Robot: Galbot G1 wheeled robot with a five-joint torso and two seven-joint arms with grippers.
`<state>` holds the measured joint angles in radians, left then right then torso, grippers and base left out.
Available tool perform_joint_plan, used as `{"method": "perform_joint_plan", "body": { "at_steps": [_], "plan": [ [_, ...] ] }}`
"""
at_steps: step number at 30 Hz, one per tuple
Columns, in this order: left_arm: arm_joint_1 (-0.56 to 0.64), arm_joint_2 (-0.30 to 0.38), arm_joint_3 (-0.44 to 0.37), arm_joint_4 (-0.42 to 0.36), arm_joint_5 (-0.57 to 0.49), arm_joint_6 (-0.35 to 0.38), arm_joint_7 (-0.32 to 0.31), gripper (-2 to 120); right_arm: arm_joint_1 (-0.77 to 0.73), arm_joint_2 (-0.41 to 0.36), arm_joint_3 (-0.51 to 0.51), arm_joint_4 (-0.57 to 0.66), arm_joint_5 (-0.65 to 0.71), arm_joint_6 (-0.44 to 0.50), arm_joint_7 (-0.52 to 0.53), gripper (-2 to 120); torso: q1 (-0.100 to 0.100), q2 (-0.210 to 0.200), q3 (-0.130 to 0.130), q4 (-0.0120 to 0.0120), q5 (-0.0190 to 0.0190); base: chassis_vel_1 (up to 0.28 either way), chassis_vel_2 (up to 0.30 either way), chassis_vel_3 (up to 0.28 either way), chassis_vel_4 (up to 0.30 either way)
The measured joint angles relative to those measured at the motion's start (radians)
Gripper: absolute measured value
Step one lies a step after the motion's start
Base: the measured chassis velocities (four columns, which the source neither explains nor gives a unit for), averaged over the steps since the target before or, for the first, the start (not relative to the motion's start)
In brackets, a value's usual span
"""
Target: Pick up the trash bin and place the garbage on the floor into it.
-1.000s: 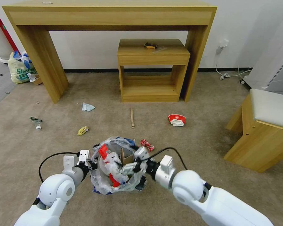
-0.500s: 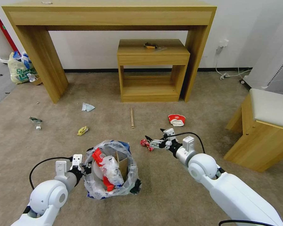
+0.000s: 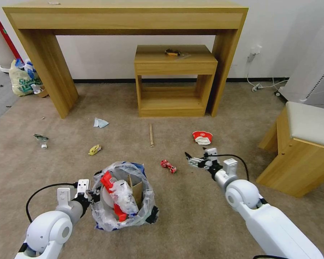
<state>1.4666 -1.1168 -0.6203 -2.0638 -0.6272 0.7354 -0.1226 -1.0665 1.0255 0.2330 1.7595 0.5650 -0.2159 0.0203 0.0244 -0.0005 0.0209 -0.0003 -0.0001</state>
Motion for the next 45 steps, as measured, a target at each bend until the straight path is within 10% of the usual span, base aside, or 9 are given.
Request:
{"method": "perform_joint_plan", "body": {
  "at_steps": [14, 45],
  "plan": [
    [-0.008, -0.012, 0.018, 0.010, 0.017, 0.000, 0.014, 0, -0.208, 0.081, 0.181, 0.075, -0.094, 0.062, -0.018, 100, 0.000, 0.000, 0.000, -0.0001, 0.0001, -0.023, 0.019, 0.019, -0.022],
    [-0.002, -0.011, 0.009, 0.008, 0.031, 0.000, 0.050, 0, -0.253, 0.148, 0.152, 0.081, -0.154, 0.068, -0.014, 100, 0.000, 0.000, 0.000, 0.0000, 0.0000, -0.087, 0.086, 0.086, -0.089]
  ]
}}
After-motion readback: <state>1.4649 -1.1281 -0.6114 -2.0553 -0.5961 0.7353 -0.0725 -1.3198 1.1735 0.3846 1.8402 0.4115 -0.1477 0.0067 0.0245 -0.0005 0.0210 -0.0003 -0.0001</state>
